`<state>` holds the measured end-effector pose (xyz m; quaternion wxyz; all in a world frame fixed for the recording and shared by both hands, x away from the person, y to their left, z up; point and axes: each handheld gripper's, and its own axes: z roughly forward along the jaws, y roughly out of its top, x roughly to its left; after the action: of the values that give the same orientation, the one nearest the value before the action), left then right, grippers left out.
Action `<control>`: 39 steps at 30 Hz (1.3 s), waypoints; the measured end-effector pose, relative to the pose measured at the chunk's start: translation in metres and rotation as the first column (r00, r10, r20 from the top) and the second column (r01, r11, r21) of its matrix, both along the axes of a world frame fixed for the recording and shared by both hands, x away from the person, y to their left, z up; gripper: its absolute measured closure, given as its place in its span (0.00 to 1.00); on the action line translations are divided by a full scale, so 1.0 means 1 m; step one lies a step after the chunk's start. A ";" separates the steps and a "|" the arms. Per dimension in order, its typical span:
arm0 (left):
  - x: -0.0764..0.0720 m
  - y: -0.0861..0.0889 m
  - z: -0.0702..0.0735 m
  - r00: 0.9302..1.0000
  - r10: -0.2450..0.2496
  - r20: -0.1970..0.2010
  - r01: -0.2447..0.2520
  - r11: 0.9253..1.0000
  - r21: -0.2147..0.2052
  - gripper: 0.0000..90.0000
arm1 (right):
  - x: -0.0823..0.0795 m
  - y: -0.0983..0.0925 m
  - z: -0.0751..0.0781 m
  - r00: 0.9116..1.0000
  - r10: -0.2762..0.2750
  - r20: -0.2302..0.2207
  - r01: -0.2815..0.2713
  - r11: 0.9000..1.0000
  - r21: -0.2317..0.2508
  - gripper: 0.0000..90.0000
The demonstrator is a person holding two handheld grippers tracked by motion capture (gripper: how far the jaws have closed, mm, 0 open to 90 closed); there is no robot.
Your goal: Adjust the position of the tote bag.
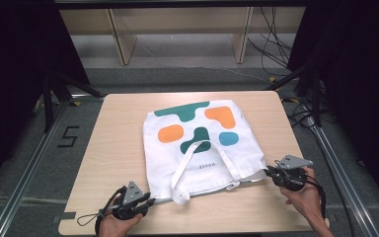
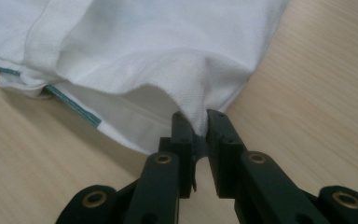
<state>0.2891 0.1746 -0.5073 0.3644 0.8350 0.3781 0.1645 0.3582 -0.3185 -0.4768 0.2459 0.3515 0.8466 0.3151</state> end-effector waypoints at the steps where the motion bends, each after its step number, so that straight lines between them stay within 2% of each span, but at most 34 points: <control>1: 0.001 0.002 0.000 1.000 0.002 -0.002 -0.002 1.000 -0.009 0.81 | -0.007 0.000 0.001 1.000 0.008 0.010 -0.007 1.000 -0.005 0.91; 2: 0.001 0.004 0.001 1.000 -0.010 0.005 0.010 1.000 0.010 0.81 | -0.007 0.000 0.001 1.000 0.008 0.010 -0.007 1.000 -0.005 0.91; 3: 0.000 0.005 0.001 1.000 -0.002 0.001 0.002 1.000 -0.017 0.82 | -0.011 0.001 0.001 1.000 0.003 0.011 -0.003 1.000 0.001 0.91; 5: 0.000 0.009 0.003 1.000 -0.021 0.023 0.021 1.000 0.014 0.85 | -0.024 0.003 0.000 1.000 0.012 0.000 -0.012 1.000 -0.004 0.91; 6: -0.001 0.010 0.002 1.000 0.002 0.012 -0.002 1.000 0.002 0.85 | -0.024 0.003 0.000 1.000 0.012 0.000 -0.012 1.000 -0.004 0.91; 7: -0.001 0.013 0.002 1.000 -0.002 0.008 0.002 1.000 0.010 0.85 | -0.031 0.004 -0.001 1.000 0.031 0.003 -0.031 1.000 0.000 0.92; 9: 0.000 0.016 0.001 1.000 0.000 0.004 0.000 1.000 0.010 0.85 | -0.041 0.007 -0.001 1.000 0.019 -0.016 -0.018 0.999 0.026 0.91; 12: 0.000 0.018 0.000 1.000 0.011 0.007 -0.011 1.000 0.016 0.86 | -0.046 0.008 -0.001 0.999 0.035 -0.005 -0.035 0.999 0.011 0.91; 13: 0.000 0.019 0.001 1.000 0.002 0.016 -0.002 1.000 0.031 0.86 | -0.050 0.009 -0.002 0.999 0.033 -0.025 -0.032 0.999 0.027 0.91; 15: 0.000 0.019 0.000 1.000 0.009 0.009 -0.009 1.000 0.014 0.85 | -0.050 0.007 -0.003 0.999 0.054 -0.010 -0.053 0.998 0.017 0.91; 16: -0.001 0.018 -0.001 1.000 0.019 0.006 -0.019 1.000 0.013 0.85 | -0.051 0.007 -0.004 0.999 0.045 -0.018 -0.045 0.999 0.025 0.91; 17: -0.001 0.017 -0.001 1.000 0.015 0.013 -0.016 0.999 0.036 0.84 | -0.051 0.007 -0.005 0.999 0.046 -0.029 -0.045 0.998 0.039 0.91; 18: -0.001 0.017 -0.001 1.000 0.015 0.013 -0.016 0.999 0.036 0.83 | -0.051 0.007 -0.005 0.999 0.046 -0.029 -0.045 0.998 0.039 0.91; 20: 0.000 0.018 0.000 1.000 -0.011 0.021 0.010 0.998 0.061 0.81 | -0.049 0.006 -0.005 0.999 0.049 -0.023 -0.048 0.999 0.023 0.87; 21: -0.001 0.016 -0.001 1.000 0.006 0.011 -0.006 0.999 0.049 0.76 | -0.049 0.008 -0.005 0.999 0.045 -0.005 -0.045 0.999 0.020 0.73; 22: -0.001 0.016 -0.001 1.000 0.003 0.007 -0.003 0.999 0.039 0.76 | -0.049 0.008 -0.005 0.999 0.045 -0.005 -0.045 0.999 0.020 0.73; 23: -0.002 0.013 -0.002 1.000 0.020 -0.009 -0.019 1.000 0.010 0.67 | -0.050 0.013 -0.005 0.998 0.059 -0.008 -0.059 0.998 -0.021 0.66; 24: -0.002 0.013 -0.002 1.000 0.020 -0.009 -0.019 1.000 0.010 0.65 | -0.050 0.013 -0.005 0.998 0.059 -0.008 -0.059 0.998 -0.021 0.66; 25: -0.002 0.012 -0.002 1.000 0.007 0.006 -0.007 0.999 0.041 0.64 | -0.052 0.020 -0.005 0.997 0.076 0.011 -0.075 0.997 -0.034 0.61; 26: -0.002 0.012 -0.002 1.000 0.007 0.006 -0.007 0.999 0.041 0.63 | -0.052 0.020 -0.005 0.997 0.076 0.011 -0.075 0.997 -0.034 0.61; 27: -0.002 0.011 -0.002 1.000 -0.002 0.007 0.002 0.999 0.032 0.62 | -0.051 0.025 -0.005 0.996 0.089 0.028 -0.086 0.993 -0.075 0.58; 28: -0.002 0.011 -0.002 1.000 -0.002 0.007 0.002 0.999 0.032 0.61 | -0.051 0.025 -0.005 0.996 0.089 0.028 -0.086 0.993 -0.075 0.58; 29: -0.002 0.011 -0.002 1.000 -0.001 0.006 0.000 0.999 0.042 0.61 | -0.051 0.030 -0.005 0.993 0.115 0.041 -0.110 0.988 -0.108 0.56; 30: -0.002 0.011 -0.002 1.000 -0.001 0.006 0.000 0.999 0.042 0.60 | -0.051 0.030 -0.005 0.993 0.115 0.041 -0.110 0.988 -0.108 0.56; 31: -0.002 0.010 -0.002 1.000 0.010 -0.006 -0.010 0.999 0.031 0.60 | -0.050 0.033 -0.004 0.989 0.130 0.069 -0.121 0.985 -0.125 0.55; 32: -0.002 0.010 -0.002 1.000 0.010 -0.006 -0.010 0.999 0.031 0.60 | -0.050 0.033 -0.004 0.989 0.130 0.069 -0.121 0.985 -0.125 0.55; 33: -0.002 0.009 -0.003 1.000 0.019 -0.001 -0.019 0.999 0.026 0.59 | -0.050 0.038 -0.003 0.986 0.145 0.080 -0.132 0.979 -0.152 0.54; 34: -0.002 0.009 -0.003 1.000 0.017 -0.003 -0.016 1.000 0.025 0.59 | -0.050 0.038 -0.003 0.986 0.145 0.080 -0.132 0.979 -0.152 0.54; 36: -0.002 0.010 -0.002 1.000 0.002 -0.011 -0.002 0.999 0.036 0.58 | -0.046 0.043 -0.003 0.977 0.195 0.089 -0.173 0.962 -0.209 0.53; 37: -0.001 0.010 -0.001 1.000 0.004 -0.009 -0.003 0.999 0.037 0.58 | -0.043 0.046 -0.004 0.975 0.200 0.096 -0.173 0.957 -0.232 0.53; 38: -0.001 0.010 -0.001 1.000 0.004 -0.009 -0.003 0.999 0.037 0.57 | -0.043 0.046 -0.004 0.975 0.200 0.096 -0.173 0.957 -0.232 0.53; 39: -0.001 0.010 -0.001 1.000 -0.002 -0.004 0.002 0.999 0.042 0.57 | -0.040 0.049 -0.003 0.971 0.213 0.112 -0.182 0.954 -0.240 0.54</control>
<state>0.2885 0.1847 -0.5079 0.3461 0.8432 0.3744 0.1704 0.3179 -0.2698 -0.4794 0.3092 0.2120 0.8892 0.2624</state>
